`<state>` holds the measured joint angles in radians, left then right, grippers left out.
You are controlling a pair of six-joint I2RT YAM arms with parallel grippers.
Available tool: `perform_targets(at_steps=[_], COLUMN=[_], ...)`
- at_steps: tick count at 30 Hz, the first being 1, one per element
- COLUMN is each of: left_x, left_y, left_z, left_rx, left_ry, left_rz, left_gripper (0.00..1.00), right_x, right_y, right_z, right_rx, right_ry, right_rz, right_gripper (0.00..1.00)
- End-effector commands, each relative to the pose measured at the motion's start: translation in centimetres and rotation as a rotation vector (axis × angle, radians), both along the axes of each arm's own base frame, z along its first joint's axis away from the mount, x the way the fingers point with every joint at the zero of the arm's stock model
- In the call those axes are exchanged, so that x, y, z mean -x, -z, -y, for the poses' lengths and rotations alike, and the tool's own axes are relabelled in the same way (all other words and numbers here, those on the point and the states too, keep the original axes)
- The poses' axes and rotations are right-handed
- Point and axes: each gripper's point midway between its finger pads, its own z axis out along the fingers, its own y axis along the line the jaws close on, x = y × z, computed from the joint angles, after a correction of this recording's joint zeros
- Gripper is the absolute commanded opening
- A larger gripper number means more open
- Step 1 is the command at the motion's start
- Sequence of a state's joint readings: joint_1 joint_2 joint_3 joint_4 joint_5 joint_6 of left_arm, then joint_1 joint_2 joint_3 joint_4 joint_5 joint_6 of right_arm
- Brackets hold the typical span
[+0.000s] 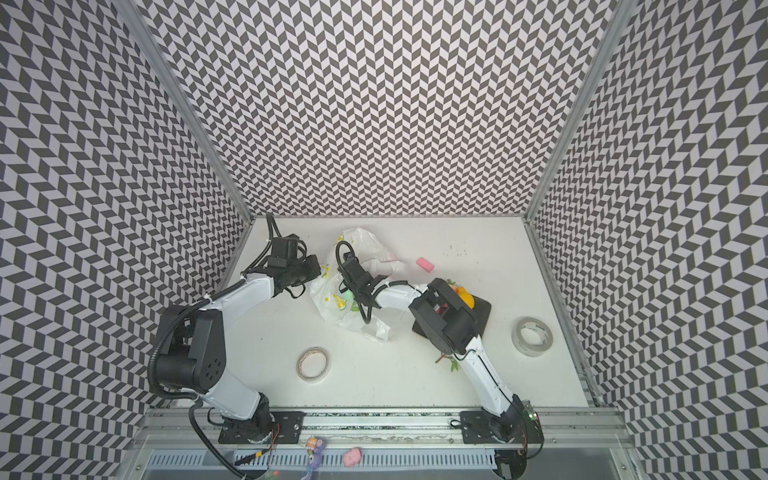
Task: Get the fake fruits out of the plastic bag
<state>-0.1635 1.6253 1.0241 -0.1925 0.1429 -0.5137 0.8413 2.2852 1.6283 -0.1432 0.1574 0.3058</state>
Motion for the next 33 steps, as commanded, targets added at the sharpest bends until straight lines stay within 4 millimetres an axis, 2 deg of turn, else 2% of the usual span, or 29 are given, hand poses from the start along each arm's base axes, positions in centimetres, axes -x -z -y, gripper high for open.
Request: perform_targets(at_steps=[1,6,10,20,26,33], left_x=[-1.0,-1.1,-1.3,-2.4,-2.9,-3.4], left_y=[-0.9,-1.0,-0.9,-1.4,-1.4,-1.3], left_z=[-0.4,-1.4,-2.4,-4.8,-5.6,-5.8], left_rx=[-0.009,-0.006,0.030,0.037,0.041,0.044], left_ry=[-0.022,-0.059,-0.105,-0.155,-0.169,-0.166], left_rz=[0.027,0.032,0.038,0.057,0.063,0.065], left_gripper=[0.00,0.00,0.00,0.00,0.00,0.00], right_x=[-0.4,0.3,1.5,5.2,6.8,9.0], right_y=[-5.2,-7.9,-9.3,-10.7,-11.2,-13.0], right_z=[-0.1,0.9,2.7,6.1,7.0,8.0], right_rx=[-0.046,-0.065,-0.069,-0.082,-0.093,-0.127], right_ry=[-0.002,-0.003,0.000,-0.001,-0.027,-0.076], right_rz=[0.074,0.099,0.100,0.061,0.031,0.026], right_gripper=[0.34,0.33,0.33,0.32,0.32,0.32])
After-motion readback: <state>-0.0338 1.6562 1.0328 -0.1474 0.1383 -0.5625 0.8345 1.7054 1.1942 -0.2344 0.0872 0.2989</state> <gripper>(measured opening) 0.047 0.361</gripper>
